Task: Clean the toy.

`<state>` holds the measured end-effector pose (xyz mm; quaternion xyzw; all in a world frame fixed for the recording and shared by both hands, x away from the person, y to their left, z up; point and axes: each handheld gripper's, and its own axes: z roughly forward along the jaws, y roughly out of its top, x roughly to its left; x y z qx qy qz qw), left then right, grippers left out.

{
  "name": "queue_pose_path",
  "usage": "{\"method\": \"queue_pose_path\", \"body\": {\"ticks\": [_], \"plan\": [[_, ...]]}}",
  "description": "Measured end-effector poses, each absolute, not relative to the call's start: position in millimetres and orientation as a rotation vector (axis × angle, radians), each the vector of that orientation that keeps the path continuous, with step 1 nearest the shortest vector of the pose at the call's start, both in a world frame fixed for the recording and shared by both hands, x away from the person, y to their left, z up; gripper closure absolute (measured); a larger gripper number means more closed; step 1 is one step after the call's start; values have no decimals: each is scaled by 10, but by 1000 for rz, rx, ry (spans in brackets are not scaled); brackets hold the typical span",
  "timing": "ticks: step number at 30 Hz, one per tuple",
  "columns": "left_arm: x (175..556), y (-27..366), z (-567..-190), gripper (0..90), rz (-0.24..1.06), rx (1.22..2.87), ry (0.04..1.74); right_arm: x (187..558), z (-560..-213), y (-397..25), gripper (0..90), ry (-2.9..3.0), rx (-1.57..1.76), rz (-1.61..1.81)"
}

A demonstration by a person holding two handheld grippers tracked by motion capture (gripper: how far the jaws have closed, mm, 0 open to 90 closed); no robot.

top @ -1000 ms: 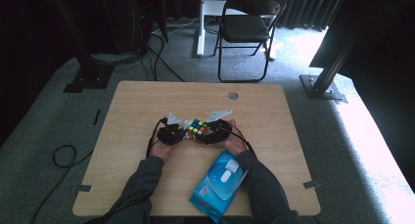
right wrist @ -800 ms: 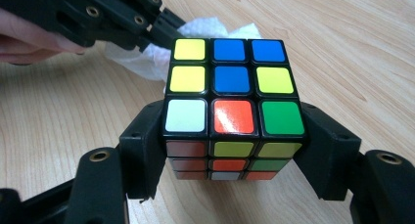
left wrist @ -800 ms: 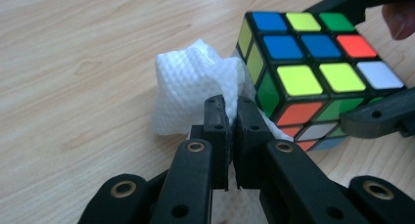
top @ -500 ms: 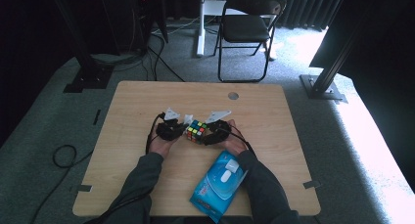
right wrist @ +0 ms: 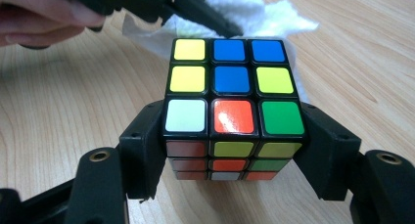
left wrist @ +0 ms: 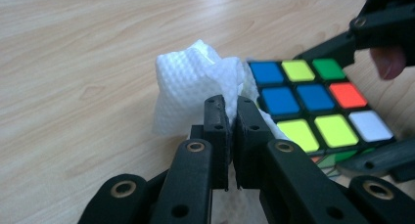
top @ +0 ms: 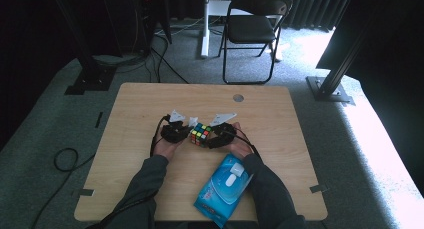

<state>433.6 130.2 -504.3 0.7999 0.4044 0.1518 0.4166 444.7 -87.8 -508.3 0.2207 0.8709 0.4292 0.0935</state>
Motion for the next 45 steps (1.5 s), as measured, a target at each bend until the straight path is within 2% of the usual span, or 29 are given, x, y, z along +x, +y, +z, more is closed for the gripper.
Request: {"method": "queue_pose_path", "body": {"ticks": [22,45], "plan": [[4192,1359,-5227,858,356,2036,1012,4471,-5069,-928,343,2533,717,1281],[4009,1232,-5074,859,375,2031,912,4484,-5092,-924,343,2526,755,1243]]}}
